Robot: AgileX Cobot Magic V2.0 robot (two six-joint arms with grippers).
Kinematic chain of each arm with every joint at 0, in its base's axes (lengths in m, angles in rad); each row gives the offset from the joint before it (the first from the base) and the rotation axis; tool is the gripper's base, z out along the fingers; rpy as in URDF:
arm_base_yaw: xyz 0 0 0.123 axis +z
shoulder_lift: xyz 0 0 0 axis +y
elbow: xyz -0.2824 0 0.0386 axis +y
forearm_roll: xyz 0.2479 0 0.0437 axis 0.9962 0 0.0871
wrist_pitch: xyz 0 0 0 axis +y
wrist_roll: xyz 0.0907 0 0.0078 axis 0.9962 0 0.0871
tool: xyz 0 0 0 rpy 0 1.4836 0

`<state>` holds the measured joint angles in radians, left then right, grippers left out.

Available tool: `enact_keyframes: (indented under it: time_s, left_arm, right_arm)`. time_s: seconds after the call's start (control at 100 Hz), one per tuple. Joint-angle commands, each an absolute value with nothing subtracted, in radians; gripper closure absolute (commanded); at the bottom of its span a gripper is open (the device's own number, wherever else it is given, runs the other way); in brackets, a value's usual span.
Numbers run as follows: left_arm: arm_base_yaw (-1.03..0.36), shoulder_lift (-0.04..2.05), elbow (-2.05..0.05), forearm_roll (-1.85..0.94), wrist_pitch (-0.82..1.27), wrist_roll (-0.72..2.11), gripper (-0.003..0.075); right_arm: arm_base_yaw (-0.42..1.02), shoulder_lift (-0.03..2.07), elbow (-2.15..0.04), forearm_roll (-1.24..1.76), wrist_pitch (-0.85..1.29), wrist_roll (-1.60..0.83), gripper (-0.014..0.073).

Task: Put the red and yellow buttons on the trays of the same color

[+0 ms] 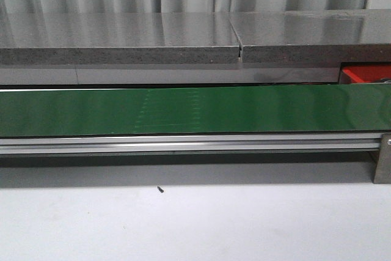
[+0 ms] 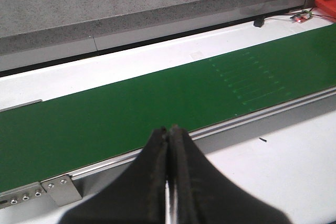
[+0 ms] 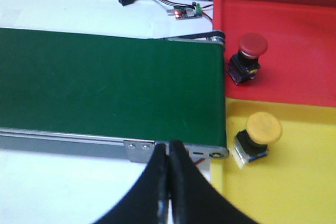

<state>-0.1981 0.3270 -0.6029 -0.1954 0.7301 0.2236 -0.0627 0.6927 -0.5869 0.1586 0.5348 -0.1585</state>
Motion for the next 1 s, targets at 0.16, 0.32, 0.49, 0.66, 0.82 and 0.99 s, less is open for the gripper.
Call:
enact_keyframes:
  time_s: [0.16, 0.32, 0.49, 0.66, 0.82, 0.99]
  left_arm:
    - [-0.206, 0.334, -0.626, -0.208, 0.658, 0.217, 0.0739]
    - [-0.206, 0.334, -0.626, -0.208, 0.658, 0.217, 0.0739]
    - [-0.206, 0.334, -0.626, -0.208, 0.658, 0.217, 0.0739]
    - [-0.206, 0.334, -0.626, -0.208, 0.658, 0.217, 0.0739]
    - [-0.206, 0.334, -0.626, -0.208, 0.658, 0.217, 0.0739]
    - [-0.206, 0.334, -0.626, -0.208, 0.658, 0.217, 0.0739]
  right_arm:
    - [-0.024, 0.508, -0.527, 0.097, 0.488, -0.071, 0.0707]
    - [-0.024, 0.411, -0.478, 0.09, 0.545, -0.072, 0.0708]
    - [-0.024, 0.369, -0.472, 0.09, 0.582, -0.072, 0.0708]
    - [-0.024, 0.369, -0.472, 0.09, 0.591, -0.072, 0.0708]
    - [-0.024, 0.369, -0.472, 0.09, 0.591, -0.072, 0.0708]
    - [-0.024, 0.369, -0.472, 0.09, 0.59, -0.072, 0.0708]
